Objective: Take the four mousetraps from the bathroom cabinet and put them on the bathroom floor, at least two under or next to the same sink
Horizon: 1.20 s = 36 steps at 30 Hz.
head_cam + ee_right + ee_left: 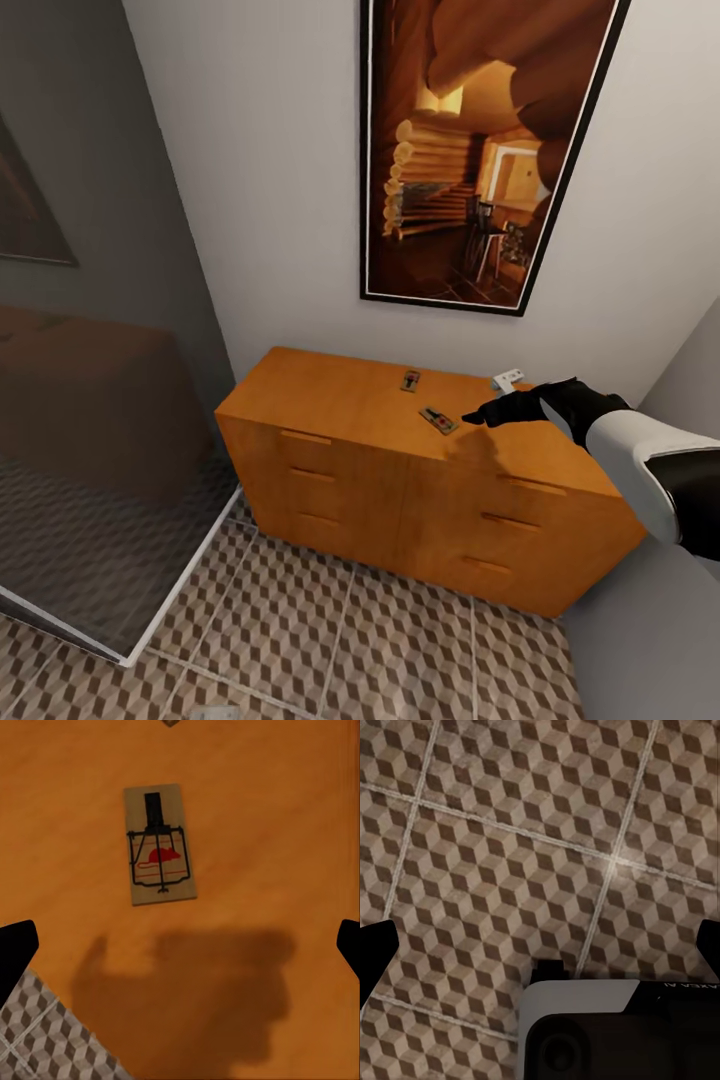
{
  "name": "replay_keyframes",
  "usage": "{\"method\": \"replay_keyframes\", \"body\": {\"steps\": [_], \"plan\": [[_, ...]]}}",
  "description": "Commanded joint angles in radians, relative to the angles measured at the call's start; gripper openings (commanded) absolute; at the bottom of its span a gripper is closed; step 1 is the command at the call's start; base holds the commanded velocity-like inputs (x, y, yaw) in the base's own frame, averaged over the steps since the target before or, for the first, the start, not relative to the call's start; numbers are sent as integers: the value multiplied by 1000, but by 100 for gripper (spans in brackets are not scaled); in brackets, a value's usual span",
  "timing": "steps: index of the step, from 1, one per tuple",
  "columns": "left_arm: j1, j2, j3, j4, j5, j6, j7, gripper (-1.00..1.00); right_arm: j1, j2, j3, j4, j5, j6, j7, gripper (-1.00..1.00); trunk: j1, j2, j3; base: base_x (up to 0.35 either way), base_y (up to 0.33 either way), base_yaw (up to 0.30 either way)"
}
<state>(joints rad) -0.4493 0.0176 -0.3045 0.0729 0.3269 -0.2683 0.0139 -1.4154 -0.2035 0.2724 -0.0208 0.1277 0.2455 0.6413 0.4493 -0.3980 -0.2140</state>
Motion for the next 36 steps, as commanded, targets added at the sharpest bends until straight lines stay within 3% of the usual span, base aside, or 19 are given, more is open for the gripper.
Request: {"method": "replay_keyframes", "body": {"steps": [1, 22, 36], "plan": [[-2, -1, -8, 4, 5, -6, 1, 100, 0, -1, -5, -2, 10, 4, 4, 100, 1, -2, -2, 54, -42, 0], [-2, -1, -8, 4, 5, -6, 1, 100, 1, -1, -4, -2, 10, -21, 3, 100, 1, -2, -2, 9, -6, 0], [-2, 1, -8, 4, 5, -7, 1, 100, 2, 0, -5, -2, 10, -22, 3, 100, 1, -2, -2, 0, 79, 0]]}}
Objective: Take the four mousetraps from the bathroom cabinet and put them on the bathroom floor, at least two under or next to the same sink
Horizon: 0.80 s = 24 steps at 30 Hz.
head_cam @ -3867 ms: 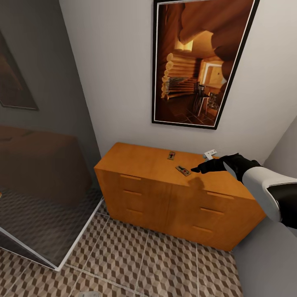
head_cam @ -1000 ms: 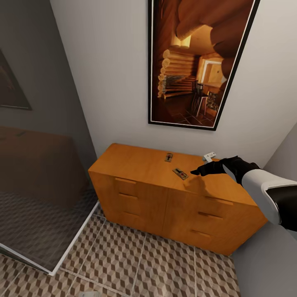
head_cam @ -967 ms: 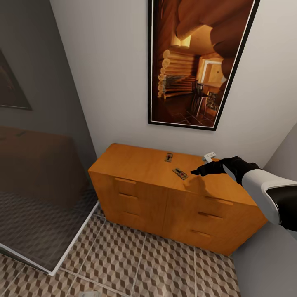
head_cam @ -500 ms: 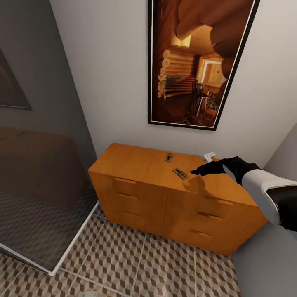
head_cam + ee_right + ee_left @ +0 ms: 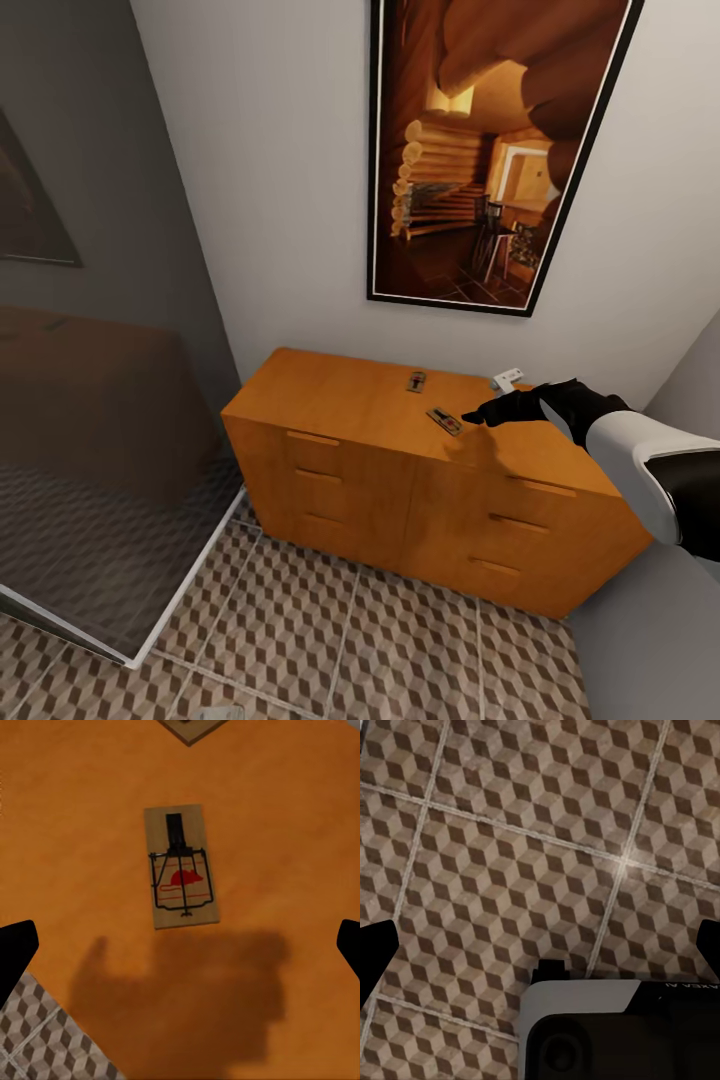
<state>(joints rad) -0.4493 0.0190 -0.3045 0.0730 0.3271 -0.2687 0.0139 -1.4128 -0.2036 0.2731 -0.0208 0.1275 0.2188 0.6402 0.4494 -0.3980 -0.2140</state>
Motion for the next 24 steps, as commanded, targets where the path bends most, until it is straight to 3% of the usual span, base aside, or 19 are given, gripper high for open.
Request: {"method": "replay_keyframes", "body": {"steps": [1, 24], "plan": [[-2, -1, -8, 4, 4, -6, 1, 100, 0, 0, -5, -2, 10, 5, 4, 100, 1, -2, -2, 0, 21, 0], [-2, -1, -8, 4, 4, -6, 1, 100, 0, 0, -5, -2, 11, 5, 4, 100, 1, -2, -2, 0, 3, 0]]}}
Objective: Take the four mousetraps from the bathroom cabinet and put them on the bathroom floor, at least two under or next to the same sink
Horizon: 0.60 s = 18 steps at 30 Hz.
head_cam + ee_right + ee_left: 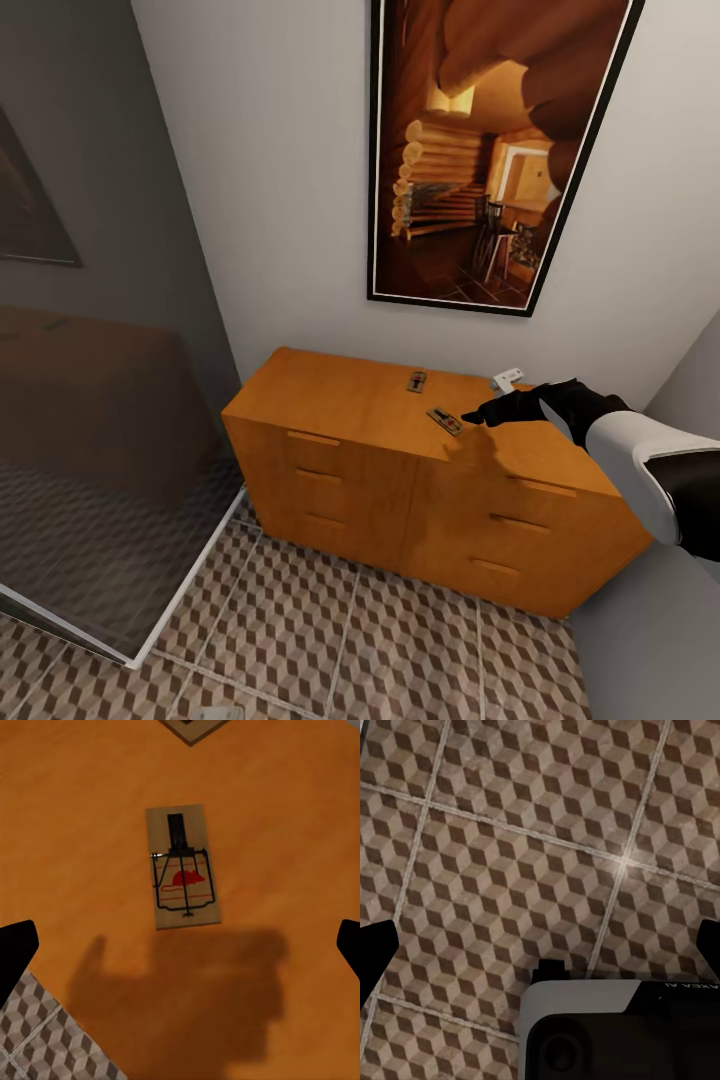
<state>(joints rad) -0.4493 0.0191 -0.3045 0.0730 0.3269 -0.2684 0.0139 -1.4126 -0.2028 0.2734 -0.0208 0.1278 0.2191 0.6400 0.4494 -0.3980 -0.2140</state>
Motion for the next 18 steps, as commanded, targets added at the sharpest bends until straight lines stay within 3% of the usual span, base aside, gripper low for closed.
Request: {"method": "replay_keyframes", "body": {"steps": [1, 18], "plan": [[-2, -1, -8, 4, 4, -6, 1, 100, 0, 0, -5, -2, 10, 5, 4, 100, 1, -2, -2, 0, 0, 0], [-2, -1, -8, 4, 5, -6, 1, 100, 0, -2, -6, -2, 10, 6, 4, 100, 1, -2, -2, 0, 0, 0]]}}
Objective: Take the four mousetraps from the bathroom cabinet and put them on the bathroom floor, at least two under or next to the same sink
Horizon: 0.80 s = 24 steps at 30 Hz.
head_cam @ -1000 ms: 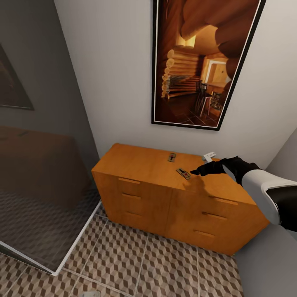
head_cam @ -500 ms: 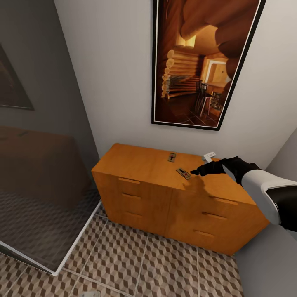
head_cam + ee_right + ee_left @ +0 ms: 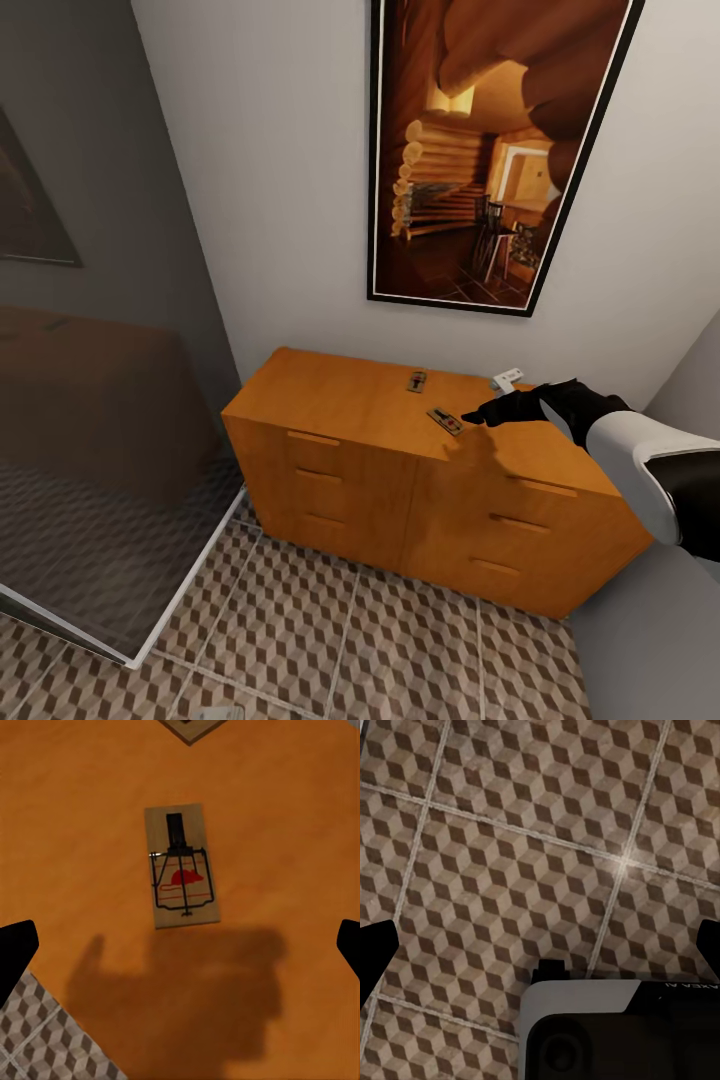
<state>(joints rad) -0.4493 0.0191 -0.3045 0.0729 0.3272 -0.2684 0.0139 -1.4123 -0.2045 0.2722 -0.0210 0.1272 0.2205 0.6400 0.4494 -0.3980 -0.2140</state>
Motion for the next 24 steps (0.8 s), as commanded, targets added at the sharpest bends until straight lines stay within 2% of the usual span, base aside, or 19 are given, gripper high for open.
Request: {"method": "replay_keyframes", "body": {"steps": [1, 6, 15, 24], "plan": [[-2, -1, -8, 4, 4, -6, 1, 100, 0, -1, -5, -2, 9, 5, 5, 100, 1, -2, -2, 0, 0, 0], [-2, -1, -8, 4, 4, -6, 1, 100, 0, -2, -5, -3, -10, 5, 6, 100, 1, -2, -2, 0, 0, 0], [-2, -1, -9, 4, 4, -6, 1, 100, 0, -3, -5, -3, -80, 5, 9, 100, 1, -2, -2, 0, 0, 0], [-2, -1, -8, 4, 5, -6, 1, 100, 0, -4, -5, -3, -103, 5, 52, 100, 1, -2, -2, 0, 0, 0]]}}
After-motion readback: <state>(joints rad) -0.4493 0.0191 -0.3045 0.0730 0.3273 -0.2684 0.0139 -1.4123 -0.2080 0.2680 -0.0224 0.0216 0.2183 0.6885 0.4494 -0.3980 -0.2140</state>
